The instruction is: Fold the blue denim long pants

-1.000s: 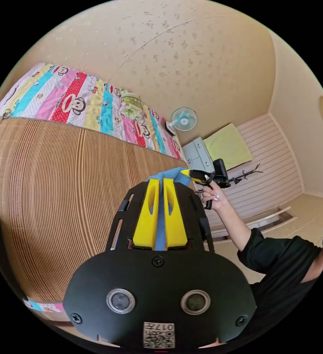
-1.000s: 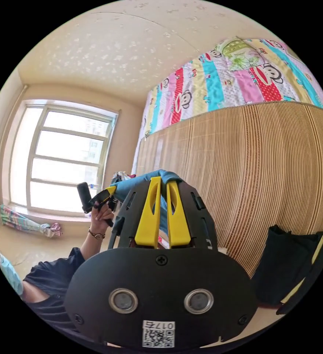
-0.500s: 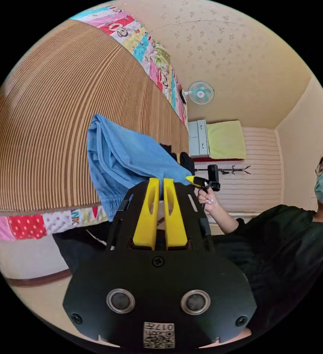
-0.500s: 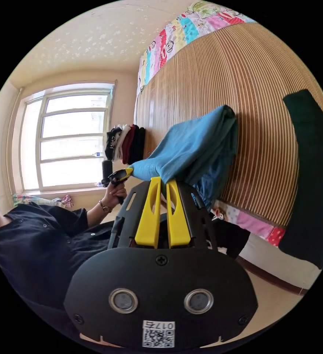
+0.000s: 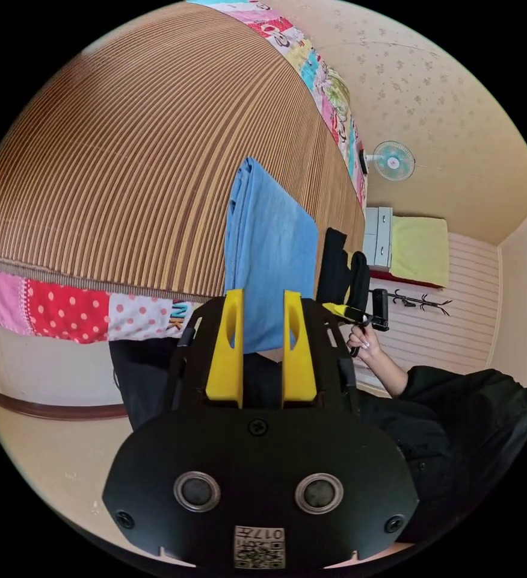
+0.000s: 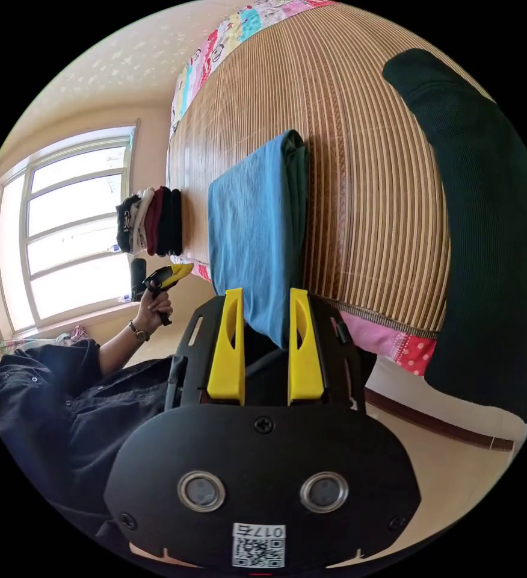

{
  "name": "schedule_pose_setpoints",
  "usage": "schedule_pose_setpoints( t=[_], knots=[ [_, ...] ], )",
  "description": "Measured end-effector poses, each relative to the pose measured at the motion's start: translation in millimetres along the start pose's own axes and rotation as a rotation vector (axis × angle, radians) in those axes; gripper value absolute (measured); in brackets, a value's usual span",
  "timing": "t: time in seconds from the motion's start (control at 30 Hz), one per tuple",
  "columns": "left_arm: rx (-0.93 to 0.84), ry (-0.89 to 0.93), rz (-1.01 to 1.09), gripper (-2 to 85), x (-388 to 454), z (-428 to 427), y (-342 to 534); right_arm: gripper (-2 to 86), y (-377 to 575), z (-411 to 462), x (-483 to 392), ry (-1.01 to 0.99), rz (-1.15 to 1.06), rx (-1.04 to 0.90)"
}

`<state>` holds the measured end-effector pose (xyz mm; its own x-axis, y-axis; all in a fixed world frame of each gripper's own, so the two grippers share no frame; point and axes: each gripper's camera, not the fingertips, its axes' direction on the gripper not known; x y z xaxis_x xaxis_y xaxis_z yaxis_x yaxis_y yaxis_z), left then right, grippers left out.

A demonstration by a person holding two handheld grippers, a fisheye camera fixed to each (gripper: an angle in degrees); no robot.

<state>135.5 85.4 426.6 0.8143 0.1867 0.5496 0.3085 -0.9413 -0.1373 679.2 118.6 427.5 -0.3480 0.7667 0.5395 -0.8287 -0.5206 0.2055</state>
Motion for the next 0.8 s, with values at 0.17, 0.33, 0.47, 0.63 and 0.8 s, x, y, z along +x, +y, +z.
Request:
schedule_pose_setpoints(
  t=[0.17,0.33,0.47,0.63,0.8],
  knots=[
    [0.043,-0.047,0.024,12.4,-1.3,6.2,-70.6,13.9,-98.9,-33.1,22.0,0.009,-0.007,0.066],
    [-0.024,-0.067,0.008,12.2,-17.3,31.2,-107.5,14.4,-164.0,-39.9,40.2,0.019,0.000,-0.020],
    [-0.002,-0.078,0.040,12.0,-17.1,34.5,-89.8,14.0,-167.3,-39.4,53.6,-0.017,-0.037,-0.145],
    [-0.007,-0.096,0.051,12.3,-14.9,32.5,-58.3,12.8,-146.7,-54.5,76.9,-0.096,0.000,-0.150],
    [0.023,-0.187,0.039,13.1,-7.8,4.5,-39.0,12.4,-158.0,-85.8,101.0,-0.174,0.072,-0.110]
  ],
)
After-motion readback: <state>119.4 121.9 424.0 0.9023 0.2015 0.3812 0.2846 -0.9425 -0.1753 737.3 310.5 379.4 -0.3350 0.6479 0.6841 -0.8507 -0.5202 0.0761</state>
